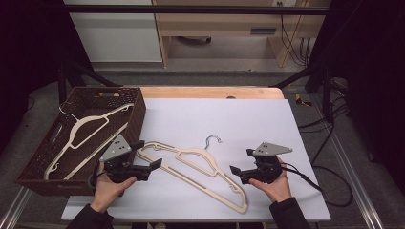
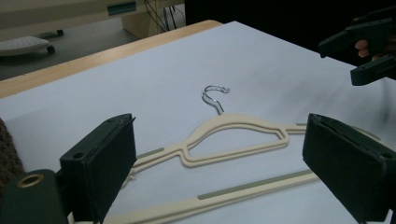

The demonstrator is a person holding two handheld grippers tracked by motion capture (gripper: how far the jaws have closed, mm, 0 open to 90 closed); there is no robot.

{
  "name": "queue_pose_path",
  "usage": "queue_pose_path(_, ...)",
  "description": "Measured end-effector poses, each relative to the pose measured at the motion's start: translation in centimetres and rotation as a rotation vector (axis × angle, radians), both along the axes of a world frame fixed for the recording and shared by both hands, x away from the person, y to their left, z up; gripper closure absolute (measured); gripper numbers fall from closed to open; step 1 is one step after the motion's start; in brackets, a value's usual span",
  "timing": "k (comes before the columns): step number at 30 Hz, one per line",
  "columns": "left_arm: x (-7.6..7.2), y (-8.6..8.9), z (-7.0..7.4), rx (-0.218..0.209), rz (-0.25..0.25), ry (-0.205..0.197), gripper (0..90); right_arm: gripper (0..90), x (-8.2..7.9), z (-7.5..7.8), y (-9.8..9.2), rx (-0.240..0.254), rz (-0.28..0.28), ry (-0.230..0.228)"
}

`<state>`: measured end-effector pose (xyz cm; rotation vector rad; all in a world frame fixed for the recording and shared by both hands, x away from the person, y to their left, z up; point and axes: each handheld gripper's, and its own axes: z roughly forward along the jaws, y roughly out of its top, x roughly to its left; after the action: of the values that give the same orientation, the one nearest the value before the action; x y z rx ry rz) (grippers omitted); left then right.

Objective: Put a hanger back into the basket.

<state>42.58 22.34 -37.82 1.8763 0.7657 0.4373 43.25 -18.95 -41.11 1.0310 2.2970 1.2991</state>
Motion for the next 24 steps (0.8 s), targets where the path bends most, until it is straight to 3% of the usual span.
queue_pose_path(8,0.1,-1.2,-1.0,0.047,-0.023,0.012,8.8,22.6,0.6,-2.1,1.6,-0.106,0.056,0.085)
queue_pose_path(14,0.2,-1.3,-1.2,0.049,-0.028,0.024,8.6,31.0,1.1,-3.9,2.8,-0.169,0.082,0.148)
queue_pose_path(24,0.6,-1.4,-1.9,0.074,-0.025,0.043,8.6,54.1,1.6,-5.6,3.7,-0.244,0.111,0.231)
